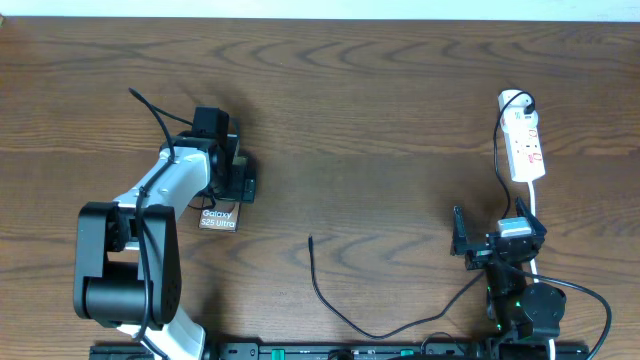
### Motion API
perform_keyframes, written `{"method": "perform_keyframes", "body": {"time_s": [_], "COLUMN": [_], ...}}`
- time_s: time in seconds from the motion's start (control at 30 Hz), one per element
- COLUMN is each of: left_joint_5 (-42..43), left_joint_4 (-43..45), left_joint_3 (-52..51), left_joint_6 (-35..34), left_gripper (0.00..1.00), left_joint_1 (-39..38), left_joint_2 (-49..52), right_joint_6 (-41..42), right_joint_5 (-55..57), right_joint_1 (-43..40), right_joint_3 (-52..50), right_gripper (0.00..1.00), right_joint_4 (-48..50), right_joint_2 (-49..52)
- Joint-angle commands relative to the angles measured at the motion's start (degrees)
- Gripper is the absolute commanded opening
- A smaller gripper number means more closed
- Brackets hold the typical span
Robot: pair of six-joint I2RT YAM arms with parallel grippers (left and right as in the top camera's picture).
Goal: Plug charger to phone and switch on socket
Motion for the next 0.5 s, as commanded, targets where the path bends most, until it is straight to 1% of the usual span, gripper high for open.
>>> {"method": "perform_keyframes", "body": {"time_s": [0.0, 0.23, 0.33, 0.47], "left_joint_5": [3.13, 3.08, 1.77, 1.09], "left_joint_4": [0.11, 0.28, 1.99, 2.05], "left_joint_3": [0.07, -1.05, -3.39, -3.63], "left_joint_6": [-1.09, -0.59, -0.20, -0.22], "left_gripper": [0.98, 0.98, 0.98, 0.98], "left_joint_1": [0.17, 0.17, 0.17, 0.22], "left_joint_2": [1.11, 1.14, 1.14, 1.14], "right_joint_6": [0.61, 0.61, 0.61, 0.61], "right_joint_5": [0.00, 0.00, 0.00, 0.00], "right_joint_1": [0.22, 0.22, 0.22, 0.22], "right_joint_3": [-0.09, -0.09, -0.09, -0.09], "right_gripper": [0.99, 0.99, 0.99, 0.99], "right_joint_4": [-0.24, -0.24, -0.24, -0.24], "right_joint_2": [-0.28, -0.22, -0.22, -0.22]}}
